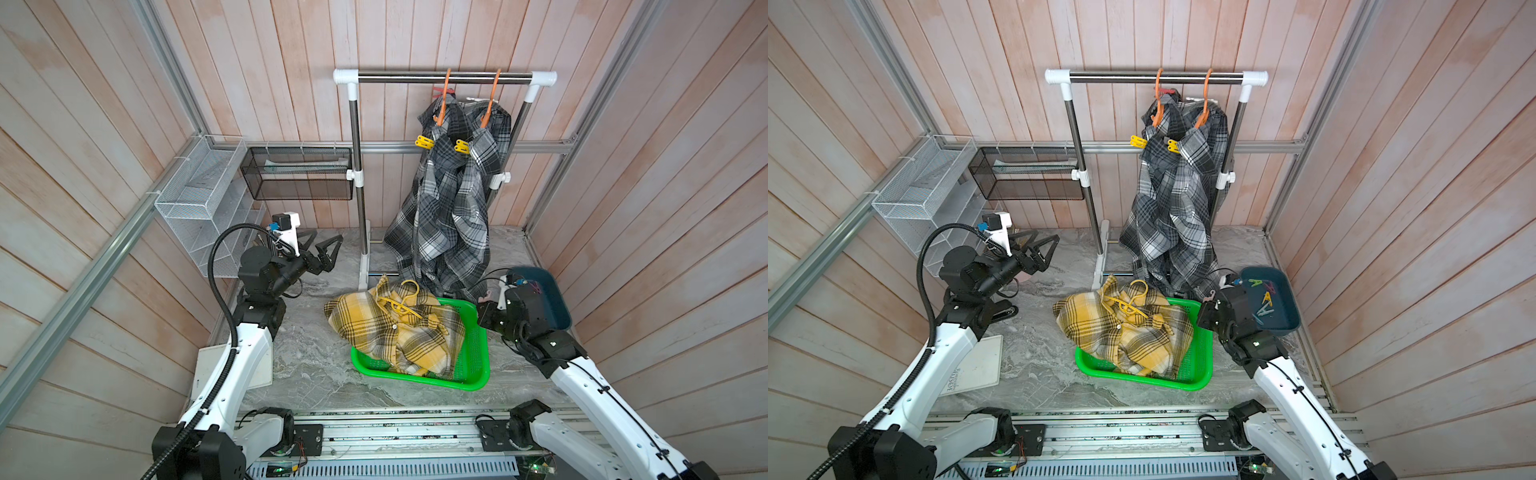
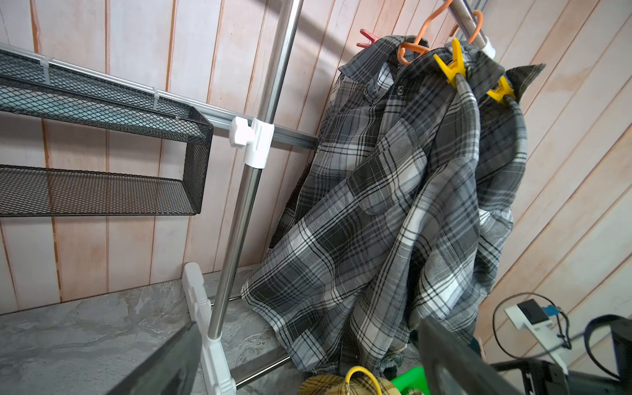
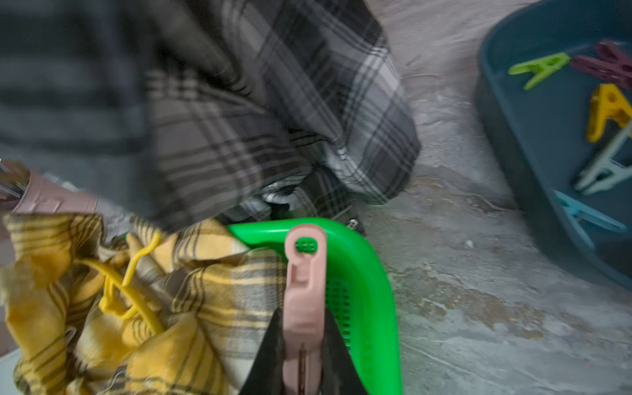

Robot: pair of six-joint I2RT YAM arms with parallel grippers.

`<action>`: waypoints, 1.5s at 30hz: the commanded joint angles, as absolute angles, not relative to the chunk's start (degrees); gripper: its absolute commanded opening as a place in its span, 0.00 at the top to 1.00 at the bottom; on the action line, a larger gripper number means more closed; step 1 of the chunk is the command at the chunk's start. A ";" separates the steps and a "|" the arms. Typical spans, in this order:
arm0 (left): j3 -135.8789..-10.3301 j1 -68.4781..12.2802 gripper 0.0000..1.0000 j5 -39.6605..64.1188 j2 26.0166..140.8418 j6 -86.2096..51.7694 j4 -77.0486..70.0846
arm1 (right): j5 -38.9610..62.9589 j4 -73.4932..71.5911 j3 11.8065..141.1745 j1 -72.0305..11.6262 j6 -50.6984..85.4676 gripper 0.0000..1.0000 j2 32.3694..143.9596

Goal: Remove the clothespins securing long-sleeve shirts to the hanger
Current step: Place the clamp in the storage box, then remove the long-sleeve shirt from the hanger.

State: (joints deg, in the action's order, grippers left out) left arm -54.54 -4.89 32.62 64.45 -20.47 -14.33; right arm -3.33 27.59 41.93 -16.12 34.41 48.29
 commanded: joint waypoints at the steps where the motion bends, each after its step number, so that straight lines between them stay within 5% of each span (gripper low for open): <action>1: -53.31 -4.54 0.00 33.01 62.81 -20.22 -16.17 | 1.78 31.43 43.12 -7.90 32.99 1.00 48.25; 10: -50.62 -4.39 0.00 31.10 62.18 -17.41 -17.38 | 8.88 14.64 42.56 15.56 31.11 1.00 58.57; 18: -49.43 -4.31 0.01 30.40 60.68 -14.59 -16.51 | 8.56 3.91 43.55 19.18 32.12 1.00 76.05; 23: -49.12 -4.22 0.01 30.07 60.67 -13.73 -15.95 | 6.92 4.00 45.89 20.04 32.03 0.62 78.87; 29: -49.06 -4.22 0.01 30.07 60.76 -13.78 -15.73 | 9.66 6.95 49.24 20.40 30.94 0.54 73.08; 35: -48.76 -4.13 0.01 30.14 61.25 -13.54 -15.71 | 19.04 3.37 45.71 13.97 30.76 0.48 55.05; 39: -49.04 -4.04 0.01 30.70 61.74 -13.53 -15.45 | 19.33 3.86 46.44 4.58 29.04 0.37 45.42; 45: -48.87 -3.90 0.01 30.64 61.85 -13.43 -15.38 | 15.37 10.07 46.39 -14.08 23.12 0.36 41.35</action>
